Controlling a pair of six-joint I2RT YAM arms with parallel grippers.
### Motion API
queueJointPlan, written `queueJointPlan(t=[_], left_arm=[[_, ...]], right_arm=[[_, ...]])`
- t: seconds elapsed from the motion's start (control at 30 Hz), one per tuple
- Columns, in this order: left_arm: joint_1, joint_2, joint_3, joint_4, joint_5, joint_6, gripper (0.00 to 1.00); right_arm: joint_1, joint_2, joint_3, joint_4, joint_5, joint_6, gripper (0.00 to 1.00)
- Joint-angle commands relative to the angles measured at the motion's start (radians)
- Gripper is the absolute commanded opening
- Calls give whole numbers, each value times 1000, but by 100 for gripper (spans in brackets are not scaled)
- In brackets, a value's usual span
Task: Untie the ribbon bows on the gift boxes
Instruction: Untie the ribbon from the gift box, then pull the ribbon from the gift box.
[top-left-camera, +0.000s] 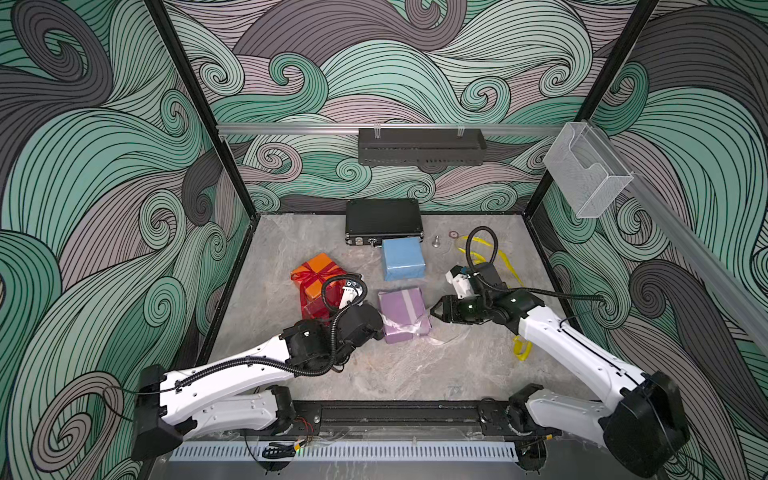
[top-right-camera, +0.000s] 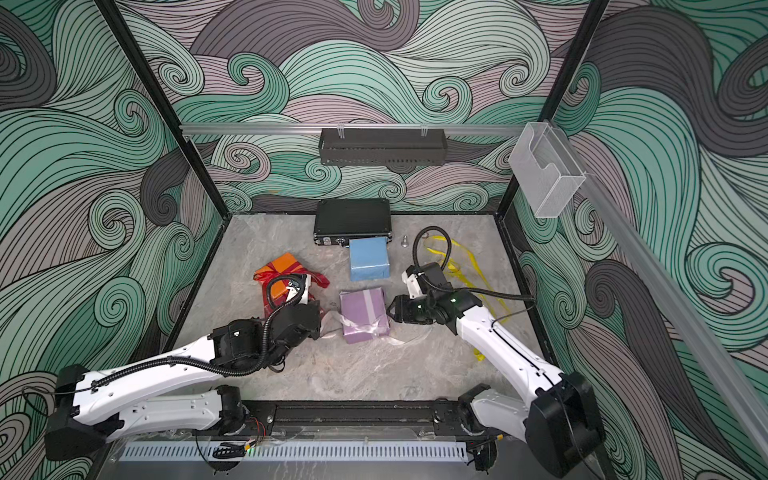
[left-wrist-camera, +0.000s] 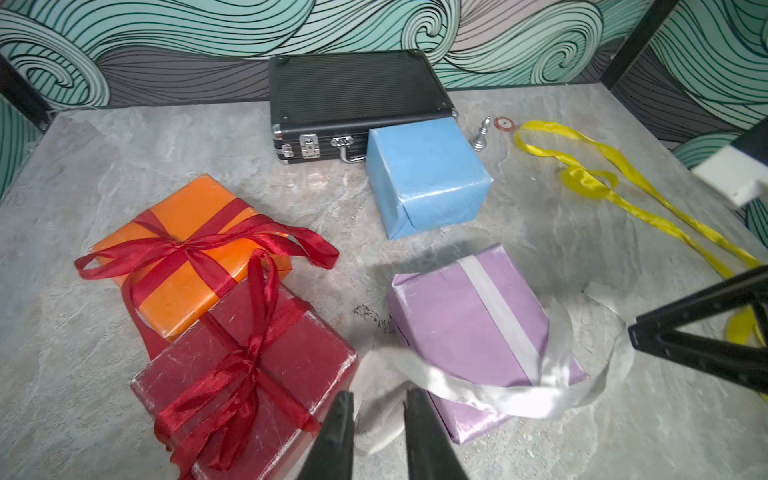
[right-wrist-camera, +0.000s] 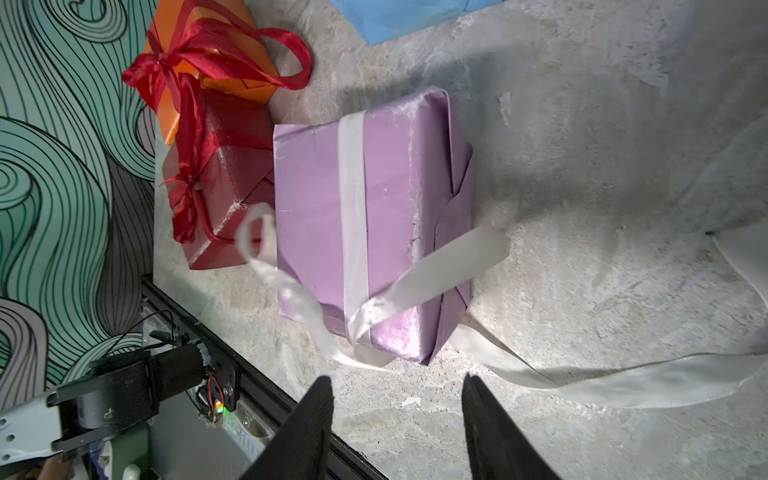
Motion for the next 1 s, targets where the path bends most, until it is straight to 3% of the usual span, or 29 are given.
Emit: queueJointPlan(t=[0.0, 0.07, 0.2, 0.3, 0.53, 0.7, 0.97], left_arm=[[20, -24, -22, -30, -74, -165, 24], [31, -46, -49, -11, -48, -180, 25], [64, -57, -35, 48, 77, -44, 34], [105, -26, 23, 42, 210, 61, 57], [369, 141, 261, -228, 549, 200, 70], [438, 196, 257, -259, 487, 247, 74], [517, 94, 159, -151, 544, 248, 76]], right_arm=[[59, 75, 70, -46, 72, -36, 54], [101, 128, 112, -66, 119, -47, 54], [160, 231, 181, -117, 241, -73, 54], [167, 272, 204, -126, 283, -68, 52], [216, 340, 292, -152, 332, -88, 47], [242, 435, 369, -186, 357, -99, 44], [272, 569, 489, -248, 415, -115, 39]])
